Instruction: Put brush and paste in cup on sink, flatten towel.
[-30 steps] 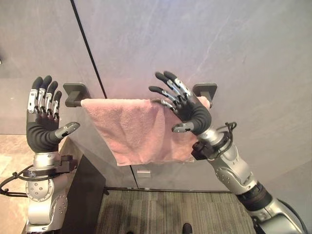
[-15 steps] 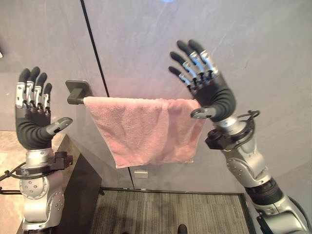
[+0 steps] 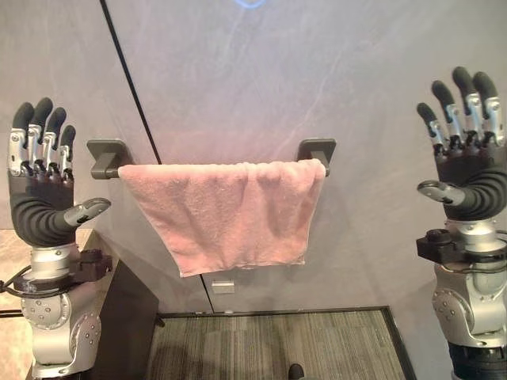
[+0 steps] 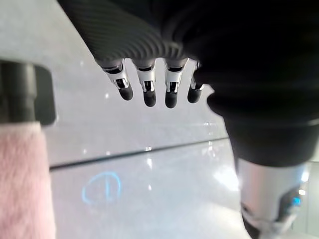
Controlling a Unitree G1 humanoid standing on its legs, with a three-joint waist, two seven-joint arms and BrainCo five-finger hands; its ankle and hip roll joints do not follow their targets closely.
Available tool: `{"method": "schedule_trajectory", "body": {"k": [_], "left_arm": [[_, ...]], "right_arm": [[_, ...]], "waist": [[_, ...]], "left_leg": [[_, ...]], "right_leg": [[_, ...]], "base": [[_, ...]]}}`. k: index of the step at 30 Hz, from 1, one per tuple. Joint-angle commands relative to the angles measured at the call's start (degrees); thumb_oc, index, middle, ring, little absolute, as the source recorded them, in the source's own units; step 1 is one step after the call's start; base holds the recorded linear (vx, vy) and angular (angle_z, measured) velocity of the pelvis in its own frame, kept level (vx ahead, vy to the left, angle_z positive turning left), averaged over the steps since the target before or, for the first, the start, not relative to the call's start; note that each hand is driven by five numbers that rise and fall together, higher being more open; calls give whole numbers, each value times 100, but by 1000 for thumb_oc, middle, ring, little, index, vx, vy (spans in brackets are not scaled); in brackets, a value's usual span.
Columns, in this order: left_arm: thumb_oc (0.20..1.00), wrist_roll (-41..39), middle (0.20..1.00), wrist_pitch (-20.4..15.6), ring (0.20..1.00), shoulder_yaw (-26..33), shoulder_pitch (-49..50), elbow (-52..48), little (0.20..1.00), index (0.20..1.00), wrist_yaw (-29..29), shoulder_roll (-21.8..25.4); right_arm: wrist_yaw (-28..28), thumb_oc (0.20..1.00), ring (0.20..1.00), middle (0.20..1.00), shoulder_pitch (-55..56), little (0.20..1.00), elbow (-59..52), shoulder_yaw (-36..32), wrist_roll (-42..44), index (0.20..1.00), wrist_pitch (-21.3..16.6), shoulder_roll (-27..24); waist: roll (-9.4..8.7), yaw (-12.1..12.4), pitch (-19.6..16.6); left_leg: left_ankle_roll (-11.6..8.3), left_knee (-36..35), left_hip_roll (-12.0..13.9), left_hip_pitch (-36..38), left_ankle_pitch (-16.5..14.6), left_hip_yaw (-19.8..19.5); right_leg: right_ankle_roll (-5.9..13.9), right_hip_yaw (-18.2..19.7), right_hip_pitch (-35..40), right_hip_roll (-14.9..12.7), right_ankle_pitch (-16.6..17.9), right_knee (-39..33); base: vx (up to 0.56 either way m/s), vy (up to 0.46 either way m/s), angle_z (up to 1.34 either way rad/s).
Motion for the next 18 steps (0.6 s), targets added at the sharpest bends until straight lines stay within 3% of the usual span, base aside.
{"method": "schedule_trajectory", "body": {"k": [1,9,18], "left_arm": [[1000,-130,1000,-141,1000,-35,388,-181,1000,1000,-237,117],[1000,-605,1000,392,1000,-114,1929,406,1000,1000,-811,-580],[1000,362,1000,469,1000,-375,2570,1659,1000,1000,-711,-386]], "right_arm": [[-320,1000,1000,1000,70,1000,348,-106,-488,1000,-115,55],[-69,1000,1000,1000,1338,1000,1627,-121,-889,1000,257,174],[235,1000,1000,1000,1481,1000,3592,601,-897,1000,525,-19]], "waist": [[-239,-10,-190],[-224,34,-179],[-63,144,-42]], "left_leg": [[240,21,85,270,-386,72],[254,21,8,309,-416,133],[77,21,270,157,-186,66]], "right_leg": [[381,115,-302,-723,404,177],[371,128,-280,-761,490,-19],[275,6,-263,-550,346,-49]], "base": [[-46,76,-31],[-9,-25,-17],[-14,-87,6]]}}
